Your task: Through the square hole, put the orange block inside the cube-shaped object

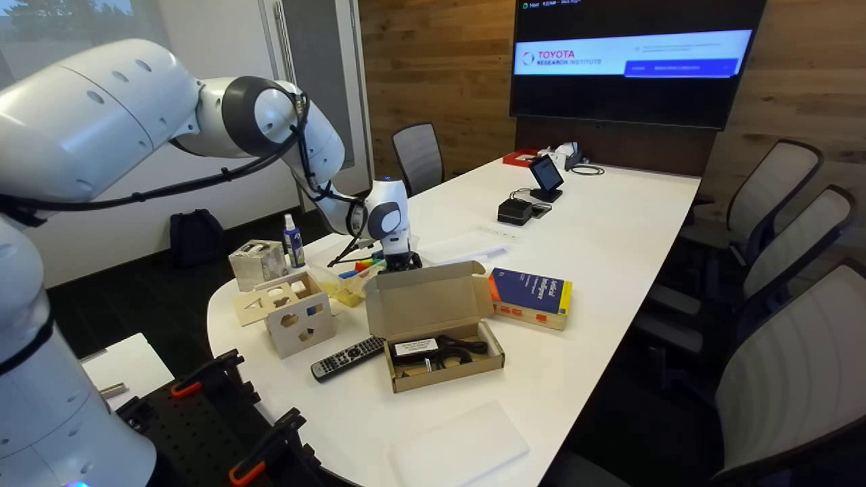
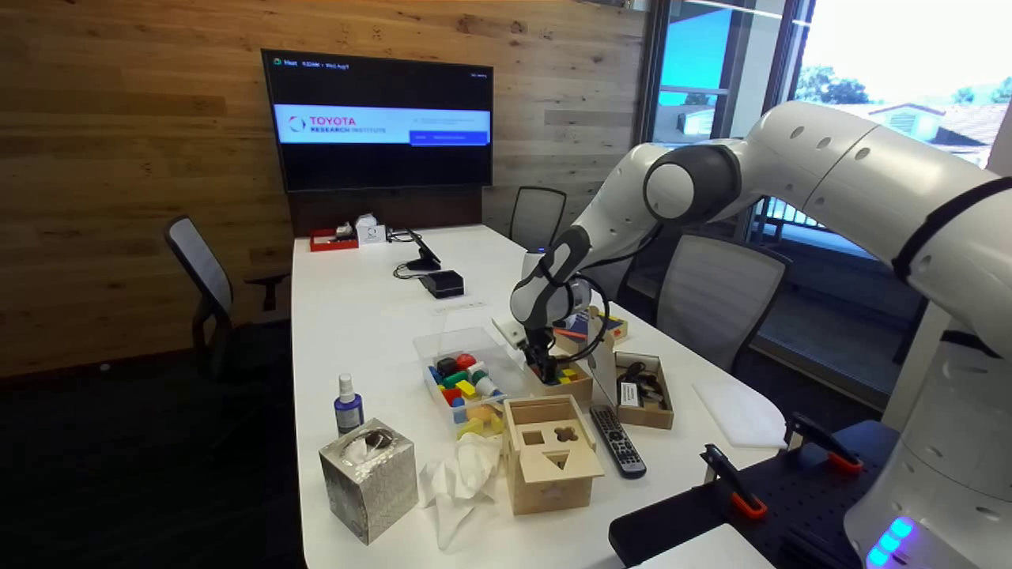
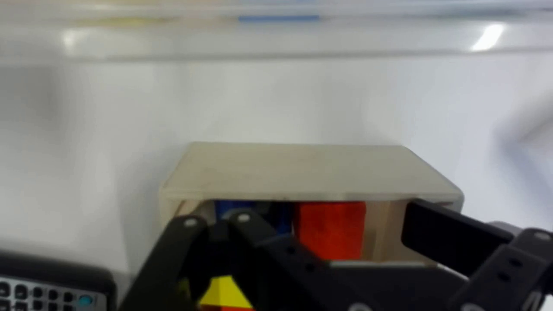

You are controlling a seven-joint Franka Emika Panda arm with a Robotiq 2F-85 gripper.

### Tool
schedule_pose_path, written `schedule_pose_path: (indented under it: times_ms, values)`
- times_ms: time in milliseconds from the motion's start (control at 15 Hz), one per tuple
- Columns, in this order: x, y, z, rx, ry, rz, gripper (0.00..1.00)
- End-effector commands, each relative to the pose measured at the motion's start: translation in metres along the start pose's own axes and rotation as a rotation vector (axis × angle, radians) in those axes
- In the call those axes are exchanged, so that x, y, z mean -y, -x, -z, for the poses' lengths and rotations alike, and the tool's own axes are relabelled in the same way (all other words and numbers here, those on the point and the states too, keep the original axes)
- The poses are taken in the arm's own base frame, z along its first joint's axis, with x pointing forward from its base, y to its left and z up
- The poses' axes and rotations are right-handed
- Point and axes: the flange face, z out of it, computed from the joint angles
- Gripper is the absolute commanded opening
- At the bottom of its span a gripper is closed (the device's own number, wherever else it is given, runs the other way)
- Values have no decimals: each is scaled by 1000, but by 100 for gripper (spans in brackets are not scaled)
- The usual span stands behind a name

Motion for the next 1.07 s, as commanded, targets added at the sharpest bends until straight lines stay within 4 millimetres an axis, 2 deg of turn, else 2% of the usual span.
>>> schedule_pose_path:
  times_ms: [0, 267, 600, 867, 1000]
  values:
    - [-12, -4, 2, 18, 3, -27, 42]
    - [-17, -8, -1, 20, 6, -27, 13]
    - [-18, -8, 5, 19, 4, -17, 13]
    - [-19, -7, 28, 7, -7, 0, 13]
    - [-20, -6, 49, 0, -15, 13, 13]
